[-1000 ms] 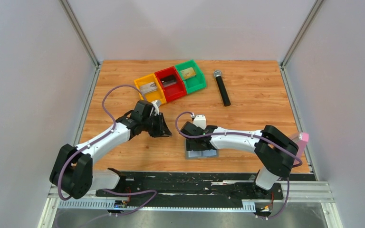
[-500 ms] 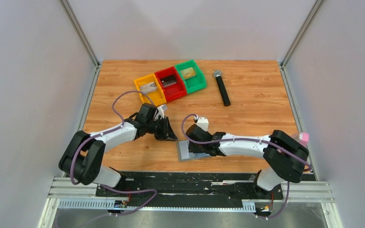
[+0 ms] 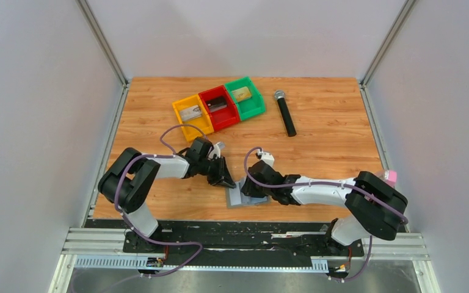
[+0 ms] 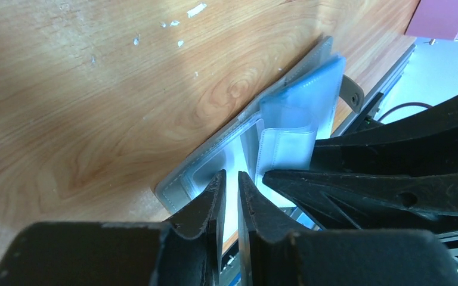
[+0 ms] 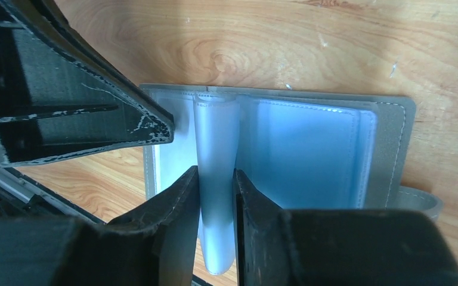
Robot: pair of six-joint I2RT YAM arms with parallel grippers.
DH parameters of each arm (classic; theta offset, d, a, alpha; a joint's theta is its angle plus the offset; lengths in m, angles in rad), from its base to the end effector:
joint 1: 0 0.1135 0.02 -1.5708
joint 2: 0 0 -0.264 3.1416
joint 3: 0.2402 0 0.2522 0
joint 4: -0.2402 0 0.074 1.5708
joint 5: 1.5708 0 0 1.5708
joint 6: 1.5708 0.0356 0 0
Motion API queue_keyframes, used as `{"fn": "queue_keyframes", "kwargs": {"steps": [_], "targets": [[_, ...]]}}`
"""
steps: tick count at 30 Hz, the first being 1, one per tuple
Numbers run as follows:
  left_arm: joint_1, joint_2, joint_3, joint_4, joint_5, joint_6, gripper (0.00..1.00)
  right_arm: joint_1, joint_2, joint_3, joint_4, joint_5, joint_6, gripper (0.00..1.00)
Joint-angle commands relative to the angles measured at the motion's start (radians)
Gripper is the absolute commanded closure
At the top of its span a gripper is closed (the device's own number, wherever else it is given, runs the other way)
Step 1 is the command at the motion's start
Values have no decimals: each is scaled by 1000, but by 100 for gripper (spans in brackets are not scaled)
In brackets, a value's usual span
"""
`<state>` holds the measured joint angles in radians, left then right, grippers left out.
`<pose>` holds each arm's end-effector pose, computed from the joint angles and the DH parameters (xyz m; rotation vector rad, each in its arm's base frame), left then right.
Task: Take the credit cards out of the card holder
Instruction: Remove the credit card from the card holder.
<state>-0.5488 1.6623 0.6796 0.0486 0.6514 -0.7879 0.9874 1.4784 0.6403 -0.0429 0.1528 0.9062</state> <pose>0.2368 -0.1701 0.1236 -0.0241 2.7665 -1.2904 0.1552 0.2253 0.1502 -0.0334 2.5487 0.6289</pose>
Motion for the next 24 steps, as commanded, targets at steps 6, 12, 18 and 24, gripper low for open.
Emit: {"fn": "queue_keyframes", "kwargs": {"steps": [6, 12, 18, 24], "targets": [[-38, 79, 46, 70, 22, -30, 80, -35, -69, -68, 168, -72, 35, 74], [-50, 89, 53, 82, 36, -45, 80, -51, -92, -94, 199, -97, 35, 73], [-51, 100, 41, 163, 82, -94, 80, -59, -112, -106, 206, -103, 35, 59], [-55, 100, 26, 241, 125, -142, 80, -68, -159, -115, 177, -73, 34, 45]]}}
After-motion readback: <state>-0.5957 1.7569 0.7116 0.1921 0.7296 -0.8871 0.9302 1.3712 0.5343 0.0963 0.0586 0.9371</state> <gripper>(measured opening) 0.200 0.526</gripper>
